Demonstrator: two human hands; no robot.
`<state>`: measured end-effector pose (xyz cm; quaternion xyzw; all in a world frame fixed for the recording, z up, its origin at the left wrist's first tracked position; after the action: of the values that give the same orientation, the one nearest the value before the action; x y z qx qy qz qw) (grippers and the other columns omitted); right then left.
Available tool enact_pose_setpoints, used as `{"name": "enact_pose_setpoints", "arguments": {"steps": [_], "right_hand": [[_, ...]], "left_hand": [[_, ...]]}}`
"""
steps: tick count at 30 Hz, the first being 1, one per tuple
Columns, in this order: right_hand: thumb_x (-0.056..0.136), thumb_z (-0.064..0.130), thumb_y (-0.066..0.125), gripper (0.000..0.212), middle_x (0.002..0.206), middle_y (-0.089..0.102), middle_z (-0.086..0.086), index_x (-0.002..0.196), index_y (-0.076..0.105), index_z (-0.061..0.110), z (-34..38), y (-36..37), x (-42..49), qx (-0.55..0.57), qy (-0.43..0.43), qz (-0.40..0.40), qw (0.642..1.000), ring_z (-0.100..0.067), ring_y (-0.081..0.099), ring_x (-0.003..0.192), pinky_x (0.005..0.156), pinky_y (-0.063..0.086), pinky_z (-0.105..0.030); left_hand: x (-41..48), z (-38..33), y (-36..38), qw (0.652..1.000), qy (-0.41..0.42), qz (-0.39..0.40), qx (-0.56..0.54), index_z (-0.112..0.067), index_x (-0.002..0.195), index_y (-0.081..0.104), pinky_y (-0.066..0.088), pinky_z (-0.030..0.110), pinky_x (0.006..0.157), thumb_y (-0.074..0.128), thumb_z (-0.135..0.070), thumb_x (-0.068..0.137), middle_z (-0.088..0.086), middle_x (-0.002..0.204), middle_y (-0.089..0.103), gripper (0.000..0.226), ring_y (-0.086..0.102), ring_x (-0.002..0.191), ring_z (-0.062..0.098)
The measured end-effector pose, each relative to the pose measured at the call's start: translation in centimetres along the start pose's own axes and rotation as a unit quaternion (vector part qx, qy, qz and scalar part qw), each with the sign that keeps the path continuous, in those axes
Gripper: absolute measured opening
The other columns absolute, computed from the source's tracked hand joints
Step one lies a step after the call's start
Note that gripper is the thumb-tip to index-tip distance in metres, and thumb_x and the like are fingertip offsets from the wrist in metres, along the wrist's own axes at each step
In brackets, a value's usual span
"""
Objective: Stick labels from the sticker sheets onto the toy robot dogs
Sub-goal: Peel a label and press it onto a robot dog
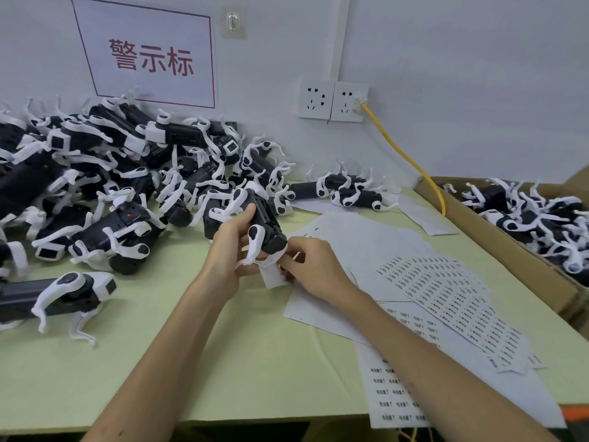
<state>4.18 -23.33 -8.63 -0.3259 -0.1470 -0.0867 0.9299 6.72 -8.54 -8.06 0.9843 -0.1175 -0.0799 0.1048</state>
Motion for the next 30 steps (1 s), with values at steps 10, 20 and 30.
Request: {"name": "enact_pose_setpoints", "arguments": {"steps": [10, 20, 30], "right_hand": [[0.094, 0.018, 0.071, 0.014, 0.067, 0.068, -0.004, 0.080, 0.070, 0.013, -0.8, -1.2, -0.1, 0.126, 0.057, -0.055, 0.989, -0.022, 0.070, 0.051, 0.056, 0.056, -0.027], [0.088, 0.033, 0.079, 0.017, 0.068, 0.069, 0.001, 0.081, 0.070, 0.020, -0.3, -1.2, -0.1, 0.185, 0.037, -0.035, 0.981, -0.024, 0.068, 0.052, 0.049, 0.049, -0.022], [0.086, 0.033, 0.081, 0.022, 0.066, 0.068, 0.002, 0.084, 0.070, 0.014, -0.3, -1.6, -0.1, 0.168, 0.038, -0.040, 0.984, -0.021, 0.068, 0.053, 0.055, 0.055, -0.032]], "left_hand": [[0.3, -2.0, -3.0, 0.985, 0.120, -0.124, -0.016, -0.024, 0.074, 0.078, 0.046, 0.021, 0.057, 0.064, -0.047, 0.097, -0.011, 0.071, 0.075, 0.035, 0.063, 0.054, 0.002], [0.6, -0.7, 0.3, 0.944, -0.032, 0.166, -0.283, -0.010, 0.108, 0.080, 0.045, 0.066, 0.104, 0.062, -0.045, 0.096, 0.008, 0.109, 0.074, 0.041, 0.074, 0.096, 0.026], [0.9, -0.3, -0.4, 0.952, -0.041, 0.138, -0.270, -0.014, 0.109, 0.080, 0.054, 0.056, 0.093, 0.063, -0.047, 0.091, 0.003, 0.116, 0.074, 0.041, 0.075, 0.098, 0.026]]}}
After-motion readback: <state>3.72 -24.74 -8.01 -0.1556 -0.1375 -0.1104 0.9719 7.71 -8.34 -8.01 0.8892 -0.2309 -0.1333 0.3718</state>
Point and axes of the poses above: each hand's wrist, its own x-axis towards the middle knuckle, its own y-axis out of the palm, z = x × y, the point moved 8 cm from there along x, towards the middle knuckle
